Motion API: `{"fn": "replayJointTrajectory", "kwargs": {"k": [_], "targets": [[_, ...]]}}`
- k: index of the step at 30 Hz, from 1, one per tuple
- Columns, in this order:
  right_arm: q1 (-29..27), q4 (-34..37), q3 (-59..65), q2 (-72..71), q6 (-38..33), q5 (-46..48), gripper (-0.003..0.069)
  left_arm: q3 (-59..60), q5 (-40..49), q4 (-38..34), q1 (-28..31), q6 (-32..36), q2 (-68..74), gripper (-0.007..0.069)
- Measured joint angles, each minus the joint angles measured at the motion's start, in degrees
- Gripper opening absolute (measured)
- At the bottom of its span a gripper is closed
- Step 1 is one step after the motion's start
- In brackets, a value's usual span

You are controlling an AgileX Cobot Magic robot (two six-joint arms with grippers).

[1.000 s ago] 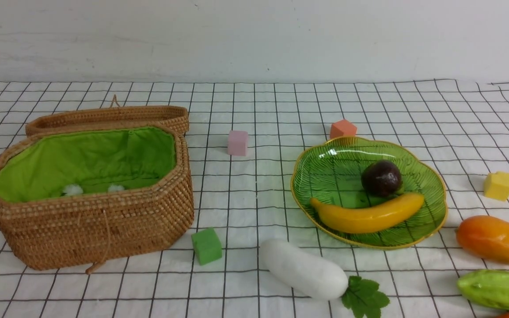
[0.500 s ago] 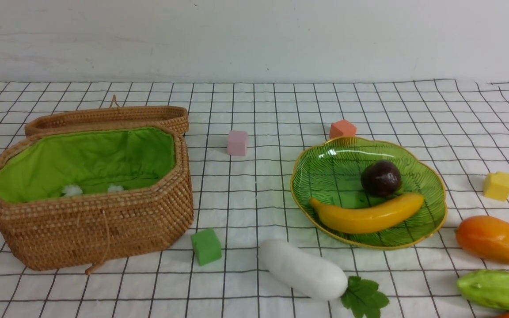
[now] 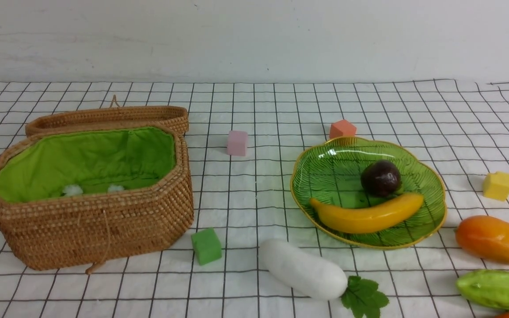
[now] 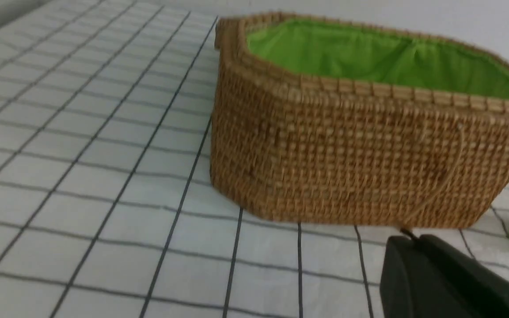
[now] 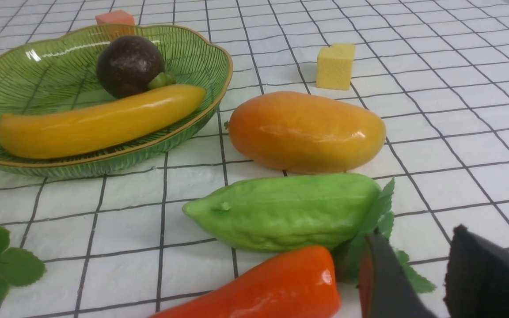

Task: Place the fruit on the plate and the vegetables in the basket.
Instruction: Take a daikon with your right arm and place it on the basket on the left.

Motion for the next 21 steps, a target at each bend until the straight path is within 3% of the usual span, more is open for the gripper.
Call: {"fn": "replayJointTrajectory", "kwargs": {"k": [5, 21], "targets": [[0.0, 0.0, 0.0, 0.0, 0.0, 0.0, 0.0245, 0.3, 5.0, -1.7, -1.5, 0.4, 0.0, -0.0013], [0.0, 0.0, 0.0, 0.0, 0.0, 0.0, 0.0245, 0.3, 5.1, -2.0, -1.9, 0.6, 0.0, -0.0013]]}}
